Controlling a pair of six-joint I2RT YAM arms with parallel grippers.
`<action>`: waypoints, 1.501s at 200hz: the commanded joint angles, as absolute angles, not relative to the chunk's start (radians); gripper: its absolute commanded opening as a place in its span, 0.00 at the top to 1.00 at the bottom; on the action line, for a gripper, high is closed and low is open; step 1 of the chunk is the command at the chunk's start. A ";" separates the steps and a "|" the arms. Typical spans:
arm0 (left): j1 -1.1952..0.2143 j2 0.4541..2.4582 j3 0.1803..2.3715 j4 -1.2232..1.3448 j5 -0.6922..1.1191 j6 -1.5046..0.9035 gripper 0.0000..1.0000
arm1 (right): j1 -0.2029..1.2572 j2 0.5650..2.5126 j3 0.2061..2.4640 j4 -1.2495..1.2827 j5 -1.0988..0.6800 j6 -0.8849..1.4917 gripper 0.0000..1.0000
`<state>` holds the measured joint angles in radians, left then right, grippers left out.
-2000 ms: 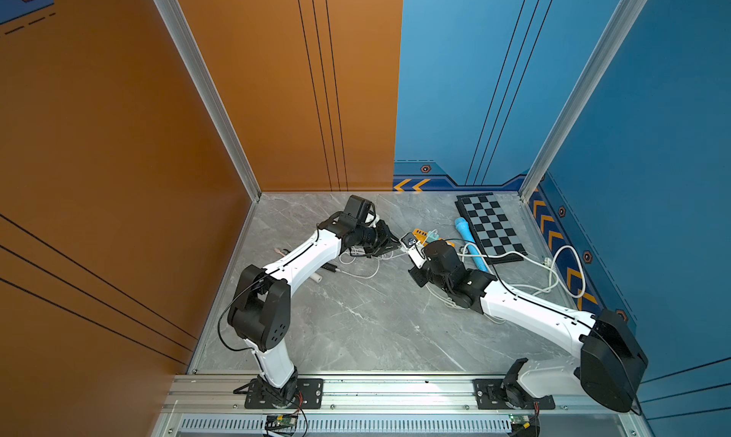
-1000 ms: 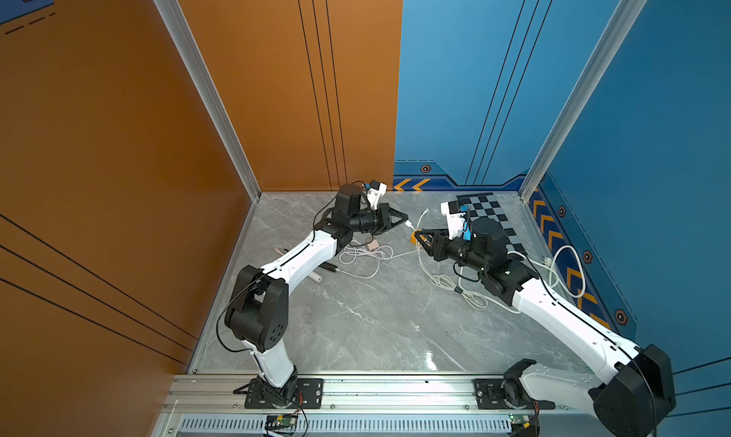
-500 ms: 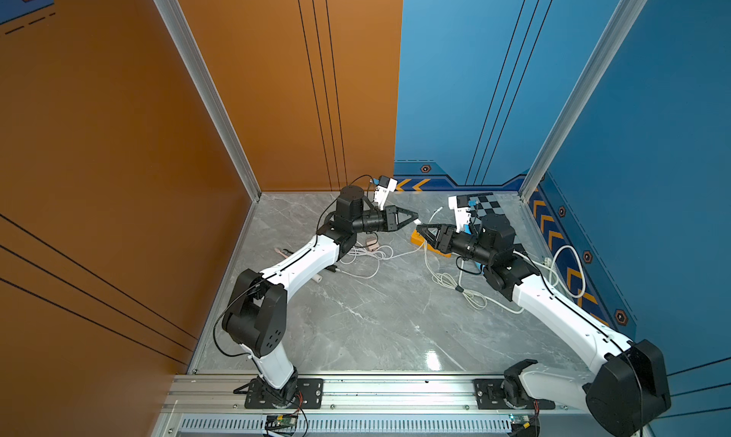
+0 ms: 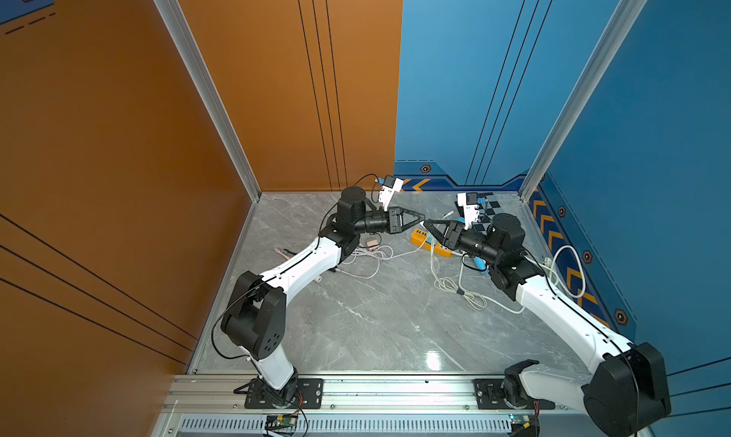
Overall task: Charge the electric toothbrush
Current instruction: Pick up the charging cable from the center of the board.
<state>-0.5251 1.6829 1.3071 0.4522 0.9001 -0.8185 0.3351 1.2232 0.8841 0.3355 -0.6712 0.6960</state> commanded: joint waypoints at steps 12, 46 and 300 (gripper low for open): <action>-0.527 1.651 1.335 0.523 0.927 -0.869 1.00 | 0.345 1.208 0.871 0.422 -0.724 0.733 0.79; -0.524 1.660 1.337 0.586 0.925 -0.918 1.00 | 0.354 1.192 0.865 0.423 -0.756 0.735 0.83; -0.381 1.939 1.796 -0.852 0.055 -0.470 0.53 | 0.412 1.302 1.097 -0.417 -0.313 0.198 1.00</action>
<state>-0.3992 1.8076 1.7084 -0.4450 0.2592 -0.5446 0.3843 1.2694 1.0782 -0.2928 -0.3939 0.2741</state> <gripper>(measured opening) 0.480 0.092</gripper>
